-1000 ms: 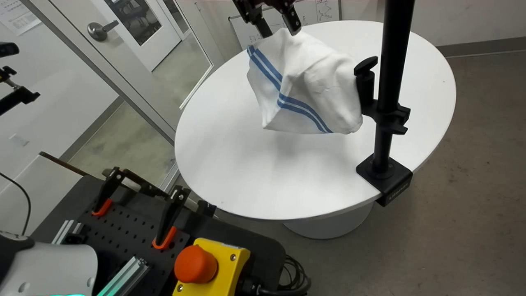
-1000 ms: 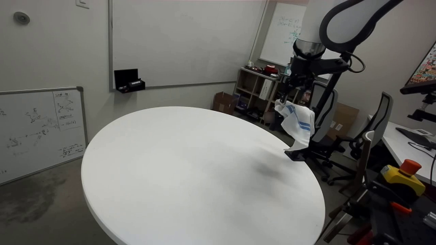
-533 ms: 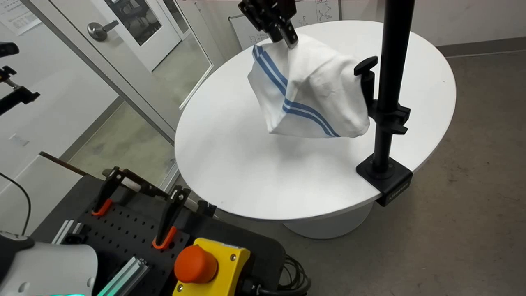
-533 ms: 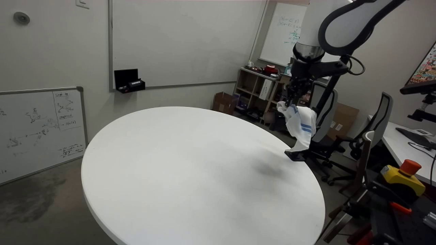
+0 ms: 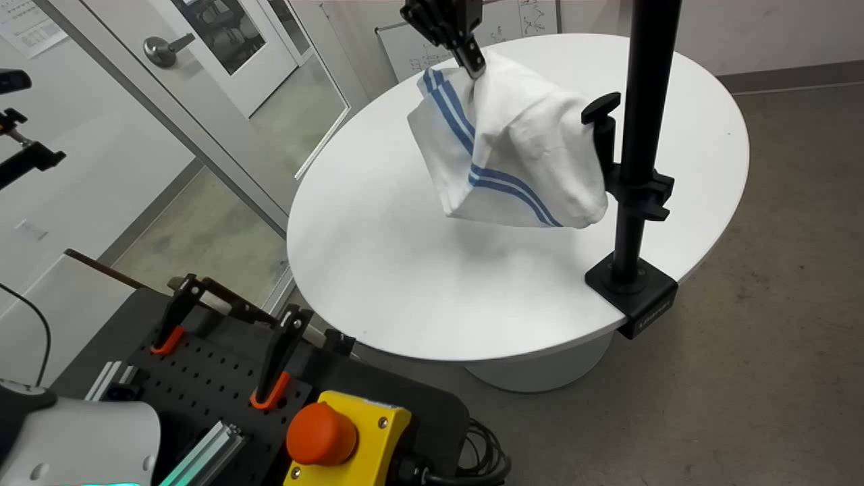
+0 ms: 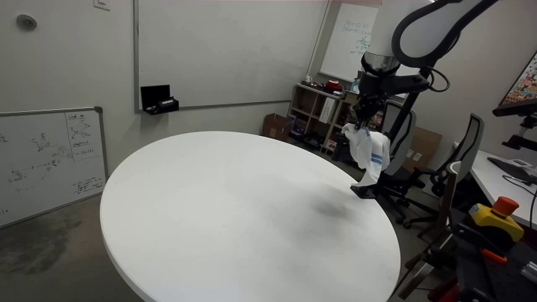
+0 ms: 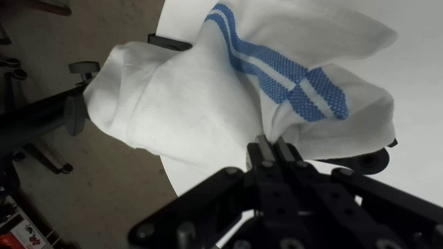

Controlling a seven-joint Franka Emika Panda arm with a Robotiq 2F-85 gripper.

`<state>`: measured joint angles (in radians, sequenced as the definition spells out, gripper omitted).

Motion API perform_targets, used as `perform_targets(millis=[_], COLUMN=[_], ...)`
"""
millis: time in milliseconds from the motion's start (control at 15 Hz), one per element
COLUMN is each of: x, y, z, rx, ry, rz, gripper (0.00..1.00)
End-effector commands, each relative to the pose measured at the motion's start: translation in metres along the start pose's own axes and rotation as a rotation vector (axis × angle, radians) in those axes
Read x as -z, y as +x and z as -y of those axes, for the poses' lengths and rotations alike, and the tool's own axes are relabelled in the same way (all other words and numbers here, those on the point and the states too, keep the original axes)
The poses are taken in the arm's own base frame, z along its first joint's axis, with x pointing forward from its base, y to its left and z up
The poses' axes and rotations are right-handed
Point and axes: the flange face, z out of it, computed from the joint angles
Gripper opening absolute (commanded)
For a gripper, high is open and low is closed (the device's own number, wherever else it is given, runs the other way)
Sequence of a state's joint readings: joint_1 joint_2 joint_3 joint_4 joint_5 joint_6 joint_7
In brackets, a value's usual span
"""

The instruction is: Unhang the cloth from the stand

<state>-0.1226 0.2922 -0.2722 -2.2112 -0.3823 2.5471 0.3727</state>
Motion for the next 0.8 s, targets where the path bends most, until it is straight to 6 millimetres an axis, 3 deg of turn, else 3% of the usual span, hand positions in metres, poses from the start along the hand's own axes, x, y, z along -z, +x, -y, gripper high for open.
perform_targets(millis=[0,467,733], x=[0.032,0.137,0.176], y=[0.006,-0.006,-0.034], z=[-0.01,-0.02,0.005], rx=[-0.05,-0.038,0.102], ry=[0.047,0.169,0.191], rz=[-0.03,-0.166,-0.156], gripper=[0.01,0.01,0.01])
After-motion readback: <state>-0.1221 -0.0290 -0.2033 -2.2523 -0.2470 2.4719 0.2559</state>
